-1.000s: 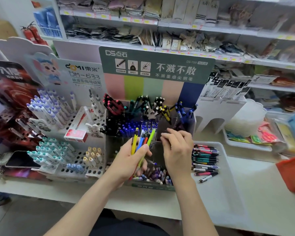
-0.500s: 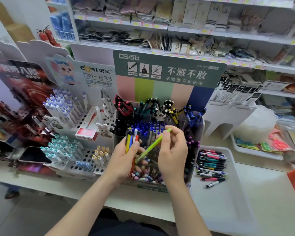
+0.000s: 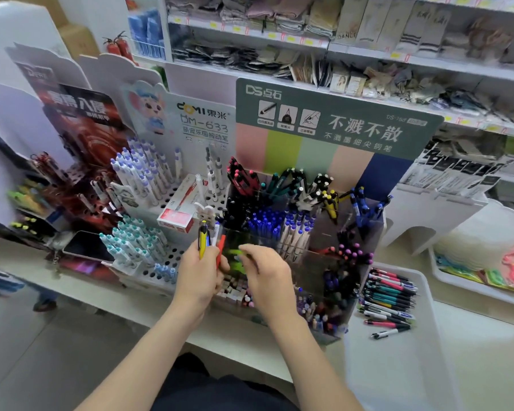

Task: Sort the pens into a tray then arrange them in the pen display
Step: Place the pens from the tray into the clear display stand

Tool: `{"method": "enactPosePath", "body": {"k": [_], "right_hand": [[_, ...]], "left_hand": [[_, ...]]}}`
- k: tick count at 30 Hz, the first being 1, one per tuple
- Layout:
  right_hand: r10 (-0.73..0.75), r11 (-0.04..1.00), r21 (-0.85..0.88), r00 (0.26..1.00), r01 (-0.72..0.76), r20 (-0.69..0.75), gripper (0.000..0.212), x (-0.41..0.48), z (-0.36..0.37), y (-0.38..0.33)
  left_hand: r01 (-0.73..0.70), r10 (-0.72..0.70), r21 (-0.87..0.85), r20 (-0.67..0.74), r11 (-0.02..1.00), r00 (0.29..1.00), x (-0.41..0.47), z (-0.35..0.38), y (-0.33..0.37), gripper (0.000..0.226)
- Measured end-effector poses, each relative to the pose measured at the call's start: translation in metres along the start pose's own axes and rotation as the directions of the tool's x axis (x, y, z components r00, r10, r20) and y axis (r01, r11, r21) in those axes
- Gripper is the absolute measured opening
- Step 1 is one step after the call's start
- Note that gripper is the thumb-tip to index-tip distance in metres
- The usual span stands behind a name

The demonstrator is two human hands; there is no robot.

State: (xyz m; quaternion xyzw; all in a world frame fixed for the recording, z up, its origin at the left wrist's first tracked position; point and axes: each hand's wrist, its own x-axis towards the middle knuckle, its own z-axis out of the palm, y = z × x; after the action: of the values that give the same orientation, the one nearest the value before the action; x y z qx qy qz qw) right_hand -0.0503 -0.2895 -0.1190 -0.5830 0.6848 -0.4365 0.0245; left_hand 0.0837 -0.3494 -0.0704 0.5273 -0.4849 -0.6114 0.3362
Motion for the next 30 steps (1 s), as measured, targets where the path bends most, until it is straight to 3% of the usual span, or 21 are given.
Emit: {"method": "enactPosePath", "body": {"k": [3, 5, 6, 8, 10, 11, 15, 19, 22, 25, 27, 30], "right_hand": [[-0.079, 0.938, -0.327, 0.991, 0.111, 0.111, 0.031, 0.000, 0.018, 0.009], [-0.067, 0.938, -0.333, 0.994, 0.090, 0.080, 0.027, 0.003, 0.016, 0.004], [-0.012, 0.966, -0.257, 0.999, 0.020, 0.031, 0.030, 0.006, 0.012, -0.003], [0.225, 0.972, 0.076, 0.974, -0.223, -0.017, 0.033, 0.011, -0.001, -0.017], [0.445, 0.809, 0.391, 0.892, -0.438, 0.079, 0.022, 0.018, -0.014, -0.030], [0.476, 0.756, 0.456, 0.873, -0.470, 0.111, 0.016, 0.020, -0.020, -0.034], [0.473, 0.750, 0.491, 0.878, -0.443, 0.071, 0.015, 0.019, -0.039, -0.034], [0.482, 0.776, 0.541, 0.858, -0.325, -0.176, 0.016, 0.019, -0.058, -0.033], [0.440, 0.856, 0.470, 0.777, -0.213, -0.450, 0.016, 0.023, -0.084, -0.030], [0.309, 0.948, 0.266, 0.712, -0.175, -0.631, 0.016, 0.024, -0.104, -0.011], [0.213, 0.977, 0.118, 0.729, -0.180, -0.650, 0.016, 0.019, -0.103, 0.006], [0.095, 0.989, -0.047, 0.835, -0.143, -0.542, 0.019, 0.005, -0.090, 0.026]], "left_hand": [[-0.005, 0.005, -0.013, 0.013, 1.000, 1.000, -0.001, -0.001, 0.002, 0.015], [-0.004, 0.005, -0.020, 0.044, 1.000, 0.999, -0.002, 0.000, 0.003, 0.011], [-0.005, 0.006, -0.017, 0.060, 1.000, 0.998, -0.002, 0.000, 0.004, 0.010], [-0.022, 0.020, 0.017, 0.102, 1.000, 0.995, -0.003, 0.002, 0.006, 0.010], [-0.050, 0.039, 0.058, 0.180, 0.997, 0.983, -0.005, 0.004, 0.007, 0.013], [-0.060, 0.043, 0.068, 0.228, 0.996, 0.973, -0.006, 0.007, 0.008, 0.013], [-0.080, 0.051, 0.079, 0.318, 0.994, 0.947, -0.010, 0.016, 0.011, 0.013], [-0.113, 0.071, 0.127, 0.297, 0.985, 0.952, -0.009, 0.023, 0.014, 0.012], [-0.145, 0.089, 0.149, 0.330, 0.978, 0.940, -0.007, 0.031, 0.015, 0.012], [-0.134, 0.081, 0.136, 0.336, 0.982, 0.938, -0.005, 0.039, 0.016, 0.016], [-0.113, 0.067, 0.127, 0.326, 0.985, 0.943, -0.003, 0.042, 0.015, 0.017], [-0.064, 0.019, 0.112, 0.361, 0.992, 0.932, -0.003, 0.046, 0.015, 0.012]]}}
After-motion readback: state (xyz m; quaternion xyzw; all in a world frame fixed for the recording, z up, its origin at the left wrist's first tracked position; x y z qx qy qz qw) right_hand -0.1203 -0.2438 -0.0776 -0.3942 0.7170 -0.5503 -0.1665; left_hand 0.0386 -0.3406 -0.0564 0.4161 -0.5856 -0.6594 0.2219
